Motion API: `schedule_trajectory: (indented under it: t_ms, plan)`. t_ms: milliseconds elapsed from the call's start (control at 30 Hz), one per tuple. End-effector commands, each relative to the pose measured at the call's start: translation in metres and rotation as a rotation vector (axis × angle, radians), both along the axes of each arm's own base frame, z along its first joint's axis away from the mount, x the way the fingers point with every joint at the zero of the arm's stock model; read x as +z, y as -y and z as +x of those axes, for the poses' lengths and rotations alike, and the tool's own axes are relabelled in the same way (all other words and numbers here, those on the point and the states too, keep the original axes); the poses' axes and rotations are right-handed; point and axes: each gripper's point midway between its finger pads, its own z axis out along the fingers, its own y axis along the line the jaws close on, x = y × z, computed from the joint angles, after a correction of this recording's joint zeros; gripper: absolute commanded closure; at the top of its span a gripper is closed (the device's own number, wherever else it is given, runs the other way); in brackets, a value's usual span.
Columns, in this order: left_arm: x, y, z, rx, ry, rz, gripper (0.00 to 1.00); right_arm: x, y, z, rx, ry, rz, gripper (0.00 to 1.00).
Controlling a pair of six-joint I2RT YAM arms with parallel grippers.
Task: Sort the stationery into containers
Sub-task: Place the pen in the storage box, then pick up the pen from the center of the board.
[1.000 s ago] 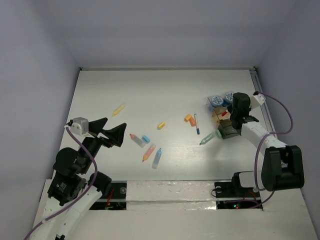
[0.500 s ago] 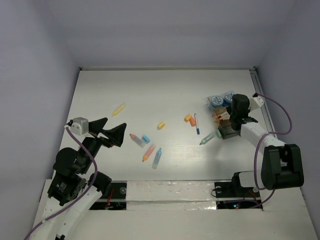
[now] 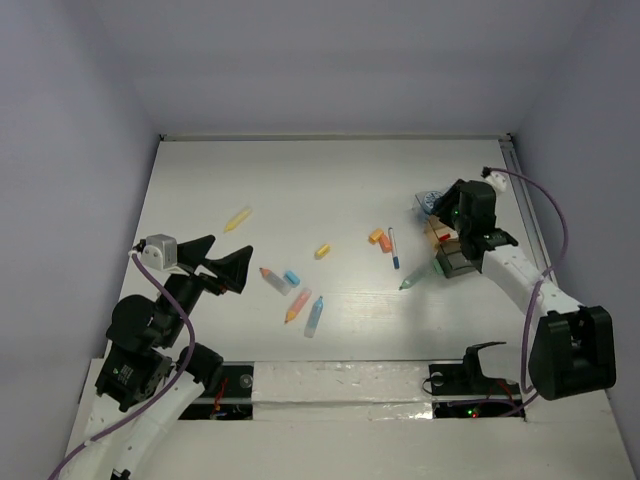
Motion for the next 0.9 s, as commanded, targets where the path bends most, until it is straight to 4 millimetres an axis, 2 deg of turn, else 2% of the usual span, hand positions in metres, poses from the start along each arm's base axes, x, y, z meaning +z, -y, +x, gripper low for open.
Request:
schedule_trajectory:
  t_ms: [0,67,100,167,200,367,433,567,800,867]
  plan:
    - [0.008,0.002,0.006,0.005,0.030,-0.002,0.01,0.025,-0.077,-0.017,0.355,-0.035,-0.086,0.53]
    - [0.009,0.002,0.006,0.002,0.031,-0.002,0.01,0.018,-0.100,-0.028,0.436,-0.066,-0.105,0.52]
    - [0.009,0.002,0.006,0.003,0.031,-0.002,0.01,0.007,-0.117,-0.037,0.491,-0.107,-0.111,0.52]
    - [0.007,0.004,0.008,0.002,0.023,0.002,0.01,-0.004,-0.127,-0.045,0.537,-0.151,-0.125,0.51]
    - [0.006,0.002,0.009,0.010,0.020,0.006,0.01,-0.017,-0.130,-0.052,0.548,-0.204,-0.145,0.51]
    - [0.005,0.003,0.011,0.010,0.012,0.011,0.01,-0.053,-0.118,-0.064,0.543,-0.346,-0.237,0.51]
    - [0.004,0.004,0.011,0.009,0.010,0.010,0.01,-0.061,-0.116,-0.066,0.545,-0.373,-0.251,0.50]
    - [0.003,0.004,0.014,0.013,0.004,0.016,0.01,-0.084,-0.126,-0.069,0.599,-0.432,-0.249,0.48]
    - [0.003,0.004,0.014,0.013,0.003,0.018,0.01,-0.104,-0.124,-0.060,0.578,-0.505,-0.293,0.48]
    - [0.003,0.004,0.014,0.011,0.004,0.018,0.01,-0.105,-0.120,-0.054,0.552,-0.510,-0.319,0.48]
